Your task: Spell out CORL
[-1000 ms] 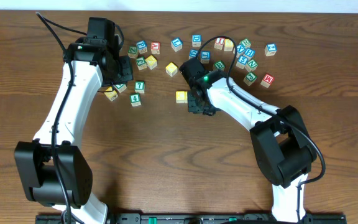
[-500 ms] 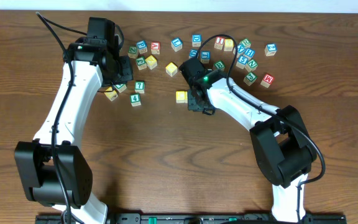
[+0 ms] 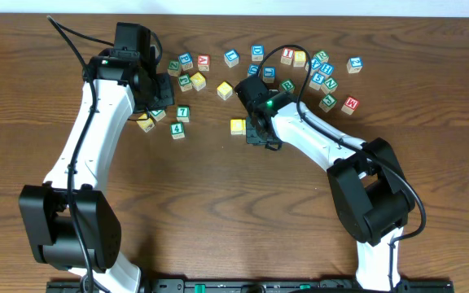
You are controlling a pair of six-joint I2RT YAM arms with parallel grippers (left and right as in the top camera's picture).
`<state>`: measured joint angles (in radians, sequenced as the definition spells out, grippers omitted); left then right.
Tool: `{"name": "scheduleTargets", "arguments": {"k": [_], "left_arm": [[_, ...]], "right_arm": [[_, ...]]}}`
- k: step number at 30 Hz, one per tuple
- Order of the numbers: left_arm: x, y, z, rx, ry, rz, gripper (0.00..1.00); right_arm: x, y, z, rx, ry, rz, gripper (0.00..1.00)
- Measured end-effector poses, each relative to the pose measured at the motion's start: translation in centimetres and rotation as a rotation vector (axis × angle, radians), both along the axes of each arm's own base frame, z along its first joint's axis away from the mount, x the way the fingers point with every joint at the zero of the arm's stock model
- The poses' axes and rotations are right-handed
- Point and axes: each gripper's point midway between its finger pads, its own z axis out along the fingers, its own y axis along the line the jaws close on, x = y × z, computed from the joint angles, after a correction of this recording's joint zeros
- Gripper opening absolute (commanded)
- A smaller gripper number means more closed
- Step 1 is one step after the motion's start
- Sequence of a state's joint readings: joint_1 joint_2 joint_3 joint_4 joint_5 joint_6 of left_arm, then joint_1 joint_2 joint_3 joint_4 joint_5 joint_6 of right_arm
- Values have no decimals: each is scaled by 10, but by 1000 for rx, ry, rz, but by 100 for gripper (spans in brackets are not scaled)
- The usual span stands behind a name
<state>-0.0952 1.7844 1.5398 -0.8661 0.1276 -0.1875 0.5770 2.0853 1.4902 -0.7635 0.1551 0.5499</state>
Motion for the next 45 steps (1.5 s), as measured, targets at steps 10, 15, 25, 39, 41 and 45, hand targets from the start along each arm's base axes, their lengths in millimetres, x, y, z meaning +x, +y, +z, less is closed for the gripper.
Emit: {"name": "scheduleTargets", "arguments": {"k": [10,15,25,39,41,45], "left_arm": [[0,0,0,0,0,0,11],[0,0,0,0,0,0,11],[0,-3,0,-6,2,8,11],[-1,-6,0,-10,3,11,11],[-1,-6,0,-9,3,11,11],[-1,-6,0,-9,3,11,11]], "right_arm": [[-6,1,3,27,30,0,31],[4,-11,46,94,-33,-38,31],[36,-70,77,126,-113,-164,29],[45,-63,15,127,-18,-61,29],[46,-62,14,129,-18,-53,30],[49,-59,15,140,-30,-36,30]]}}
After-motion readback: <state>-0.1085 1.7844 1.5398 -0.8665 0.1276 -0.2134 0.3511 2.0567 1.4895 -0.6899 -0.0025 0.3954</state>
